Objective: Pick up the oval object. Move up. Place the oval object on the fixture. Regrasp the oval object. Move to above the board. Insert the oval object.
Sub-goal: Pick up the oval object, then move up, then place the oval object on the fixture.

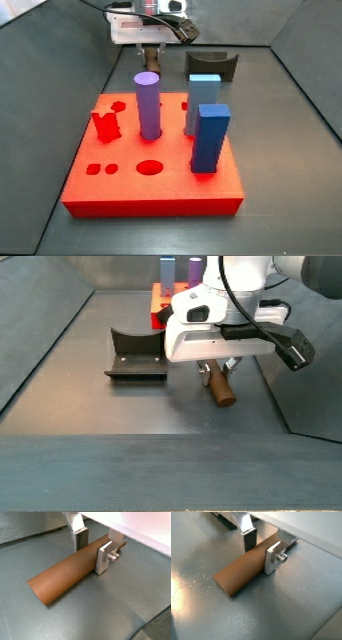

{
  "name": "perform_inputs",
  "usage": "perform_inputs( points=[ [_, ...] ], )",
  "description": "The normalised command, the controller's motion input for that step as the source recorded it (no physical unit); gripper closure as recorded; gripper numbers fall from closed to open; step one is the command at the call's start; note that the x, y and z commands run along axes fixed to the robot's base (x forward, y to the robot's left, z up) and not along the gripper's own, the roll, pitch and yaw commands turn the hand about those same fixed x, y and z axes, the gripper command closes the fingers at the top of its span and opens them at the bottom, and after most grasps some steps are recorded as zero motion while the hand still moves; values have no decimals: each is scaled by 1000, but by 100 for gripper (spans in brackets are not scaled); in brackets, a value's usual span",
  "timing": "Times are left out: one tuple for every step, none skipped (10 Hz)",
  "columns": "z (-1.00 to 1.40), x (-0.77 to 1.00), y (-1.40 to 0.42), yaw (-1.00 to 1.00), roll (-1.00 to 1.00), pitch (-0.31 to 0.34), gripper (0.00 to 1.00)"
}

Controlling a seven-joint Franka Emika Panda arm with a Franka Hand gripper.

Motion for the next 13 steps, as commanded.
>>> perform_inputs(
  points=[
    [0,0,0,0,0,0,100],
    [0,0,0,0,0,0,100],
    [0,0,0,0,0,0,100],
    [833,0,0,0,0,0,100],
    [805,-1,35,22,5,11,100],
    [692,-14,31,13,8,47,100],
    [517,-2,22,-3,17,80,100],
    [372,-6,17,-10,31,84,100],
    [224,-13,12,-15,50,75,100],
    [1000,0,0,0,0,0,100],
    [1000,-8,-2,-4,5,15,100],
    [1000,-13,-1,-5,11,23,100],
    [1000,-20,2,-13,31,28,100]
  ],
)
